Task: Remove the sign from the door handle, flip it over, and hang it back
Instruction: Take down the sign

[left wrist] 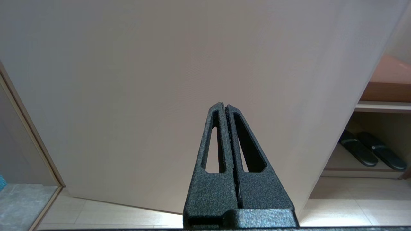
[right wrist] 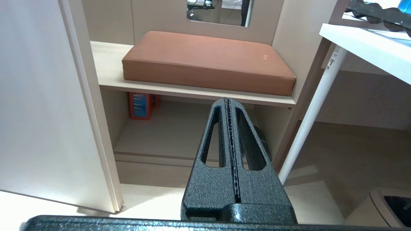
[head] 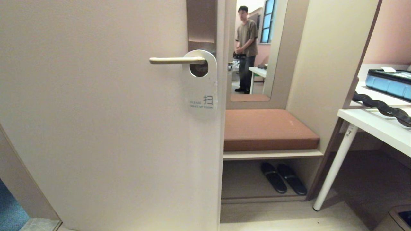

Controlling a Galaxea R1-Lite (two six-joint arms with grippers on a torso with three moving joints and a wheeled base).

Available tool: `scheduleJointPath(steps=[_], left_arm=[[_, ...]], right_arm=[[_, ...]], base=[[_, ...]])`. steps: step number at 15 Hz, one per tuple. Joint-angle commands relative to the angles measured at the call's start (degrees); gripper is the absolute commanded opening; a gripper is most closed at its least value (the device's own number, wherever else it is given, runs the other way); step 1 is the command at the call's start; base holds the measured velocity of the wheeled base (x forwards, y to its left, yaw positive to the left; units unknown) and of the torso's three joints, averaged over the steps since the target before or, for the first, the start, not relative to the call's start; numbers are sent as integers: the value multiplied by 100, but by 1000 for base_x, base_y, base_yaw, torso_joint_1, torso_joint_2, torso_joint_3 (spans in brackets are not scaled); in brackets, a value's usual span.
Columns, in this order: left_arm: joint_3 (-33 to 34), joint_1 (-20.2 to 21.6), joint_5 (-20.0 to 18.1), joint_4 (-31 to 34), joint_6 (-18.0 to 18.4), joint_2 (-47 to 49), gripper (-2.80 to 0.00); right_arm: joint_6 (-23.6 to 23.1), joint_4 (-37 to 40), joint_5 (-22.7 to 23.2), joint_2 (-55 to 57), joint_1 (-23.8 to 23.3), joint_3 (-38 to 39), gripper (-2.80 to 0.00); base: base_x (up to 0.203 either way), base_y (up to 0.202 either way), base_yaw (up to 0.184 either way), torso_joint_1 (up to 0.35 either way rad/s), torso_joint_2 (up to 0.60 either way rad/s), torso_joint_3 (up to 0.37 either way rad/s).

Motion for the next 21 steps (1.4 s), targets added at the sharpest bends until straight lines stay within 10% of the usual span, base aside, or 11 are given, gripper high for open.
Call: scheduleJointPath(steps=[1, 14, 21], left_arm=[[1, 2, 5, -2, -3, 0, -280], [1, 2, 5, -7, 0, 0, -280], [1, 2, 5, -4, -8, 0, -280]], right_arm=[[1, 1, 0, 0, 2, 0, -280], [54, 1, 21, 0, 2, -35, -280], [405, 1093, 115, 27, 2, -1311, -280]], base=[[0, 0, 0, 0, 0, 0], [0, 0, 0, 0, 0, 0], [0, 0, 0, 0, 0, 0]])
